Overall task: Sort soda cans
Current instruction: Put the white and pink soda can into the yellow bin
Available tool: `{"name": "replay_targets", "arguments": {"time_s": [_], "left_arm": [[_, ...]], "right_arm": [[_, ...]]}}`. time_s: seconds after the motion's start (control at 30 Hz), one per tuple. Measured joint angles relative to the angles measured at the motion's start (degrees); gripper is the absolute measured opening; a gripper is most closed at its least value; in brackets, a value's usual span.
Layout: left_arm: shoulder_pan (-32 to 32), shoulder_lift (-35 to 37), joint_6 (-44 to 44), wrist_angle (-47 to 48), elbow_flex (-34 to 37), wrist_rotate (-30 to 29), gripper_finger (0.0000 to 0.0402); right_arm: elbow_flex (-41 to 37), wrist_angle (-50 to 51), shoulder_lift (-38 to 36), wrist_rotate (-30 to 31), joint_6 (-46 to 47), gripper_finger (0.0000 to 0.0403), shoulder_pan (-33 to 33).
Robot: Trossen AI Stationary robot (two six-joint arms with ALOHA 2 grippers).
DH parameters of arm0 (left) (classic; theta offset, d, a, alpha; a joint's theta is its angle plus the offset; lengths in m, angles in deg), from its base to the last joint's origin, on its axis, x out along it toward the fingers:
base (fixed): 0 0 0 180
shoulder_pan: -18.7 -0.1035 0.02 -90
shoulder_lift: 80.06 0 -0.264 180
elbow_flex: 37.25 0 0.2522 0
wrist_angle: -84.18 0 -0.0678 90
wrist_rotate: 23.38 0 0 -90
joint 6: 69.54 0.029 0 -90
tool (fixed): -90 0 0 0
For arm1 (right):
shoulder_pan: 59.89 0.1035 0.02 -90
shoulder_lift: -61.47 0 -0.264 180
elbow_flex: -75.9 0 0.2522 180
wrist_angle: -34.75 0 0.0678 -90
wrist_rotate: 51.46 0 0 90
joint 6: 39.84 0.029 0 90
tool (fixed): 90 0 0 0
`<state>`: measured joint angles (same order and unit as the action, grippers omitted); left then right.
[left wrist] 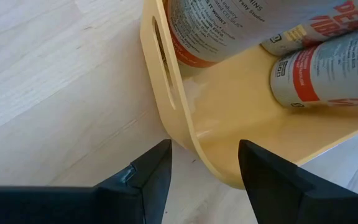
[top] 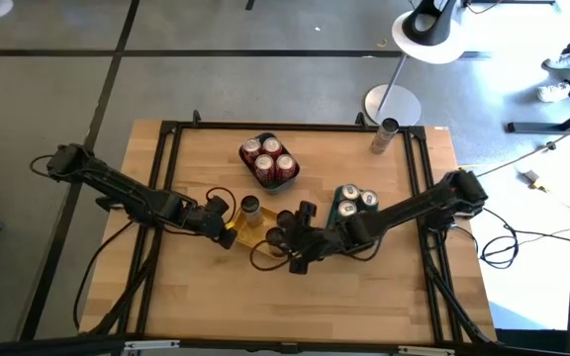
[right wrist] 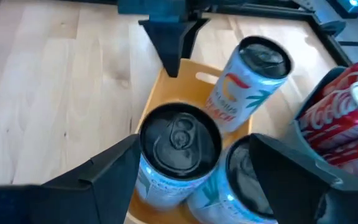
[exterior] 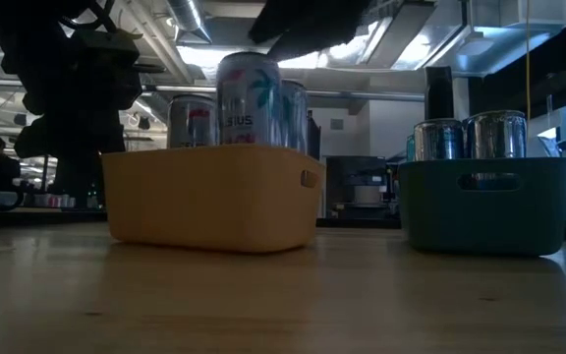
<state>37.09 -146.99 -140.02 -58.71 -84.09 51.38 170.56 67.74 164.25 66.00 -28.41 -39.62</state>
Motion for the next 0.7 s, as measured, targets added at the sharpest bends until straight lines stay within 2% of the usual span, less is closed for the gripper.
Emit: {"name": "replay_targets", "arguments": {"time_s": [0.23, 0.47, 0.6, 0.7], "left_arm": [[0.0, 0.0, 0.17, -0.01, 0.0, 0.02, 0.0177], [0.0, 0.0, 0.35, -0.02, 0.0, 0.02, 0.0177], [0.02, 0.0, 0.42, 0.0, 0.0, 0.02, 0.0177], [0.0, 0.0, 0.85, -0.02, 0.0, 0.02, 0.0177]], "right_arm": [[0.0, 5.94, -6.93, 0.87, -0.97, 0.0298, 0.0], [0.04, 16.14, -15.87, 10.19, -1.2, 0.0298, -0.75], [0.04, 25.32, -20.57, 14.06, 0.5, 0.0298, -3.98], [0.04, 32.46, -23.73, 14.54, 3.89, 0.0298, -8.57]]}}
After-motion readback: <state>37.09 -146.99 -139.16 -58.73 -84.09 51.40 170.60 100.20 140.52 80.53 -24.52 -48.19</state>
